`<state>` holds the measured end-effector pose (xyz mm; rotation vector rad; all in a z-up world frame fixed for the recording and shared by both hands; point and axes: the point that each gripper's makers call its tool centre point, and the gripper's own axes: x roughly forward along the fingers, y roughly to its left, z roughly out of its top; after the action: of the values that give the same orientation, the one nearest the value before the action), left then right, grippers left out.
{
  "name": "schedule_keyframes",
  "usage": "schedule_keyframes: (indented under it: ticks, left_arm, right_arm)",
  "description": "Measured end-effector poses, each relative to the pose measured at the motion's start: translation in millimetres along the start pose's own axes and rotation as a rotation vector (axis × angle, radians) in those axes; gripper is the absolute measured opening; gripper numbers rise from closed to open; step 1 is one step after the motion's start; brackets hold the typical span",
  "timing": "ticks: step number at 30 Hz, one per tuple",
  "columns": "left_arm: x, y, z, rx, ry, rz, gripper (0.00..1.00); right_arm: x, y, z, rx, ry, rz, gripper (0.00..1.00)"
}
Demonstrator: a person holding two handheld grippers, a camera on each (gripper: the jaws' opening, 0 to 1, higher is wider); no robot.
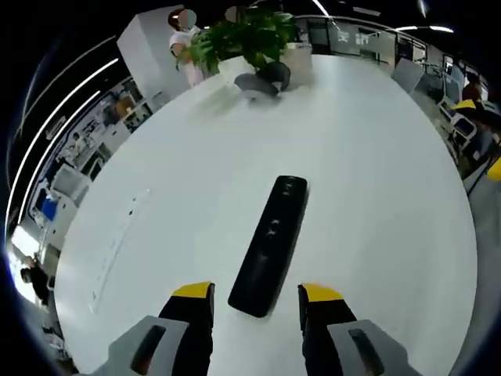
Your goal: Press the specified remote control buttons in sequence, fully releasing each button before pressing the next.
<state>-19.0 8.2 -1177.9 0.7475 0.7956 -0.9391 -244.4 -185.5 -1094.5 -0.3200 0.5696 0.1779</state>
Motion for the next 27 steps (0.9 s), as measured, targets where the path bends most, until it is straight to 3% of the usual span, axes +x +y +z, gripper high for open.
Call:
schedule_keyframes:
  ticks: [6,7,15,16,17,19,27]
  left_arm:
    - [15.5,6.4,-5.7,0.016,0.071,-0.035,0.40]
    - [16.0,6.6,-2.2,-0.031,0.062,-0.058,0.40]
    - [20.3,2.2,-5.9,-0.080,0.102,-0.211,0.37]
    - [20.8,5.7,-5.4,-0.065,0.097,-0.201,0.37]
    - [20.8,4.1,-5.7,0.001,0.100,-0.222,0.37]
    - [20.8,2.8,-6.8,-0.019,0.114,-0.221,0.37]
    - [18.2,-5.2,-6.8,0.066,0.114,-0.255,0.25]
  right_arm:
    - [0.5,-0.3,-0.1,-0.002,0.001,-0.001,0.61]
    - [0.5,-0.9,0.0,-0.001,0.000,-0.003,0.60]
    - [1.5,-1.2,-1.4,-0.005,0.007,-0.005,0.60]
    - [1.7,-0.9,-1.6,-0.007,0.008,-0.004,0.60]
    - [1.8,-0.8,-1.8,-0.008,0.010,-0.004,0.60]
    - [2.0,-1.0,-2.0,-0.008,0.011,-0.005,0.60]
    - [1.4,-2.1,-0.2,-0.006,-0.002,-0.008,0.59]
